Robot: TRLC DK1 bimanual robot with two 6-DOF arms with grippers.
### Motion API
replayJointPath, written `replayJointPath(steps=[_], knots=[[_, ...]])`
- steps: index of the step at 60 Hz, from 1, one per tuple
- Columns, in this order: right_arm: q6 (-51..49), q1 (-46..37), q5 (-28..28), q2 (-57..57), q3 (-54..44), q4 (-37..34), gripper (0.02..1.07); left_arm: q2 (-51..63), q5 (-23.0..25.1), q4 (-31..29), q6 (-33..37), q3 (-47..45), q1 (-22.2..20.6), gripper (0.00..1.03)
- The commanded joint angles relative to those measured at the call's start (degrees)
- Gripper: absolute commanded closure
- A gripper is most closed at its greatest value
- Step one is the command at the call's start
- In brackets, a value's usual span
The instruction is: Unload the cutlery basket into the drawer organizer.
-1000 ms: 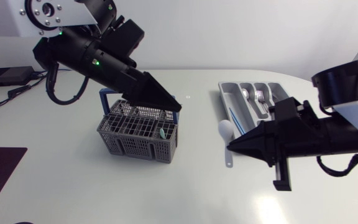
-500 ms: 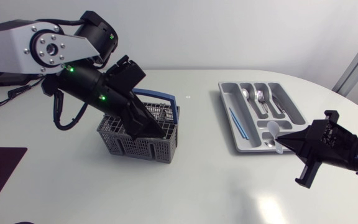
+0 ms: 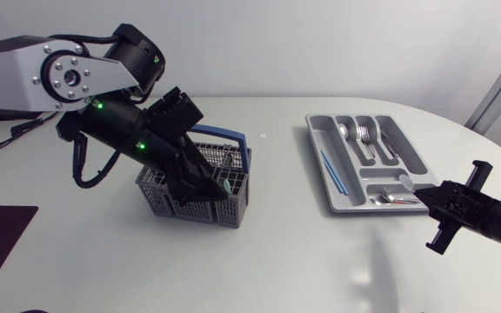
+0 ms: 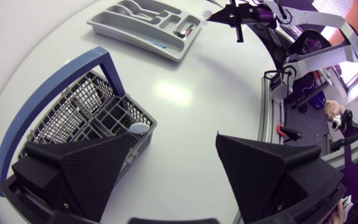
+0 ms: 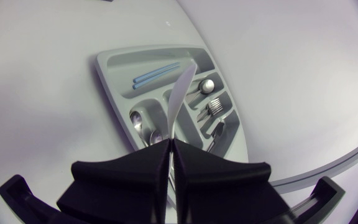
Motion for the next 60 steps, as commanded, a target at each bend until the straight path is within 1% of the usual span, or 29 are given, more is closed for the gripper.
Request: replayJointPath(steps=[1,9,19,30,32,39,49,56,60], knots=[[-3.7,-1.0,0.7,4.1,-0.3,2.6,1.01,-1.4,-0.1,-0.8,1.7,-1.4,0.0,0.07],[-5.3,-1.0,2.6,7.9,2.6,2.3,1.01,-1.4,-0.2,-1.2,1.9,-1.4,-0.1,0.07],[-7.4,0.3,6.7,12.2,6.3,2.6,1.01,-1.6,-0.9,-2.2,2.3,-1.2,-0.2,0.07],[-7.5,4.0,11.6,17.0,9.7,2.6,1.0,-1.8,-2.0,-3.4,2.9,-0.7,-0.3,0.07],[-7.5,5.3,13.4,18.4,9.8,3.1,0.99,-1.8,-2.5,-3.7,2.9,-0.7,-0.5,0.07],[-7.6,7.1,16.1,22.2,9.9,7.6,0.97,-2.2,-3.0,-4.8,3.0,-0.2,-0.8,0.07],[-7.5,7.3,17.9,25.9,11.7,9.0,0.66,-3.7,-3.3,-5.9,3.0,-0.2,-1.1,0.07],[-7.5,6.3,18.1,26.3,11.8,9.4,0.35,-4.3,-3.4,-6.3,3.1,-0.3,-0.9,0.07],[-7.4,5.4,18.0,25.0,11.5,9.4,0.24,-4.4,-3.7,-6.3,3.3,-0.4,-0.9,0.07]])
